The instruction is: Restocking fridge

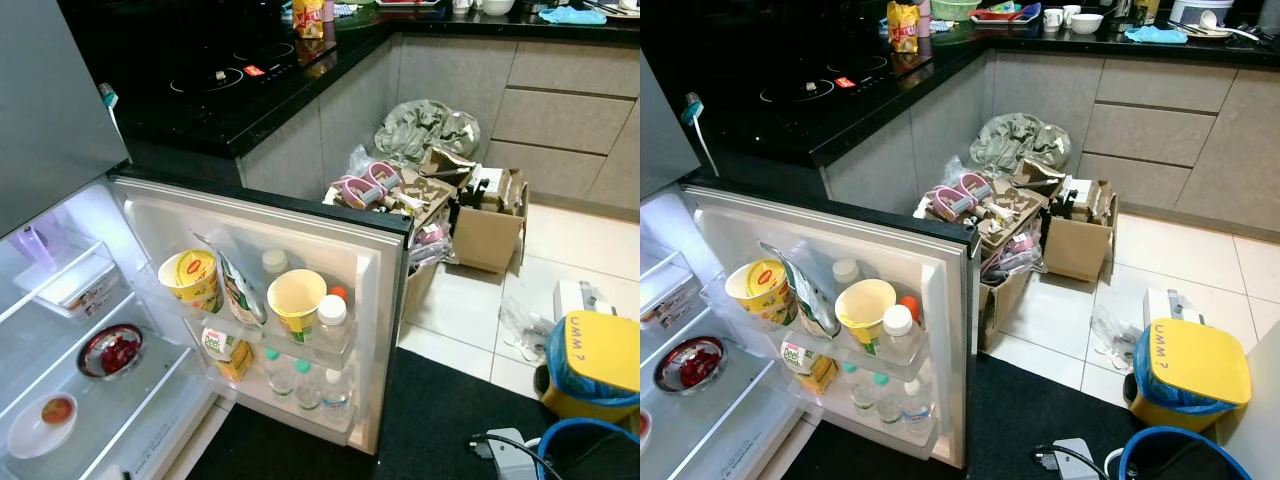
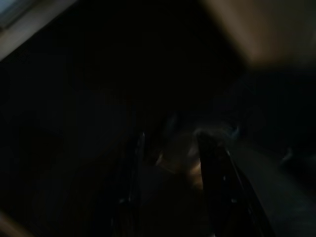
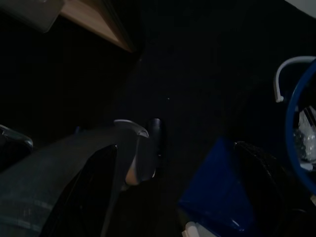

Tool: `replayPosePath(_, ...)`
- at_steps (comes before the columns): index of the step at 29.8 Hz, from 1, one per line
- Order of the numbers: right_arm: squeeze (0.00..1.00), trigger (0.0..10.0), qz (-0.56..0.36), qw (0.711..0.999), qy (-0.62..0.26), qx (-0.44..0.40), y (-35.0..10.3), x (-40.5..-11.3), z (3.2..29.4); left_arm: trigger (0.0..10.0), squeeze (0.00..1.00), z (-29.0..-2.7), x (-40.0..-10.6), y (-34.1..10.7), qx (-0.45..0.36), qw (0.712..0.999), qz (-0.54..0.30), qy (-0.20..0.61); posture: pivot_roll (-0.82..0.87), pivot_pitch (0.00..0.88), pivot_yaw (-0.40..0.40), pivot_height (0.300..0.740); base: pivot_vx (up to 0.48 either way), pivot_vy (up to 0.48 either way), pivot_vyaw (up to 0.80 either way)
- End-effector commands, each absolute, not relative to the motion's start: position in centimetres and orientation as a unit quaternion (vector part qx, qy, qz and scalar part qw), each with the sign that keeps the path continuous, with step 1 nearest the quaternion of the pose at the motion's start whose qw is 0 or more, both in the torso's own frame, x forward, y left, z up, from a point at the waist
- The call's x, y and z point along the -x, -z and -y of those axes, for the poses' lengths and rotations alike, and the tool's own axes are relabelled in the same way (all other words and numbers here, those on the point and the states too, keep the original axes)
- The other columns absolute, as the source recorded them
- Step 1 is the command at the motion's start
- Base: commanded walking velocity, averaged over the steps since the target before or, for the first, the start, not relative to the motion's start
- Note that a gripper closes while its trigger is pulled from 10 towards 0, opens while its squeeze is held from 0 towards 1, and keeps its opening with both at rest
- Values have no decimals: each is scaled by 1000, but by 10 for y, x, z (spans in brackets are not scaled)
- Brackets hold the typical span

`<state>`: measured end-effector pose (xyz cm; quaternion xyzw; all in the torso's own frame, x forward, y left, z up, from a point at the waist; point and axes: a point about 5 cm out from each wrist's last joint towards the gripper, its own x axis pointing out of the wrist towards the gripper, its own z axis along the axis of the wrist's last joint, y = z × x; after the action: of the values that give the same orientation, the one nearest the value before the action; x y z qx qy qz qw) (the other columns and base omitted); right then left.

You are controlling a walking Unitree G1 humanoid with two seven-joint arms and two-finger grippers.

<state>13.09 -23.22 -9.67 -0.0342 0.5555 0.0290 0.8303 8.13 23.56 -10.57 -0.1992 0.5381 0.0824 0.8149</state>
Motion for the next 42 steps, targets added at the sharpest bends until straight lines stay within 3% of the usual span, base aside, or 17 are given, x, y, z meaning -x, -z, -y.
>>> replayPosePath(1,0,10000,-549,834,-39,36,96,-138,227,10000,0,-233,-69,110,163,799,-573,-83,-62,0,21,740,0,0,800)
replayPosePath(11,0,10000,-550,834,-39,10,95,-141,222,10000,0,-228,-74,112,118,799,-583,-87,-52,0,11,740,0,0,320)
replayPosePath(26,0,10000,-544,837,-55,9,95,-147,216,10000,0,-217,-74,114,114,797,-589,-72,-51,0,9,740,0,-424,0)
replayPosePath(33,0,10000,-555,827,-89,19,96,-141,214,10000,0,-217,-74,115,112,797,-588,-73,-50,0,13,740,0,-432,790)
replayPosePath(42,0,10000,-560,823,-84,35,97,-135,219,10000,0,-217,-75,114,113,798,-588,-64,-52,0,21,740,0,0,794)
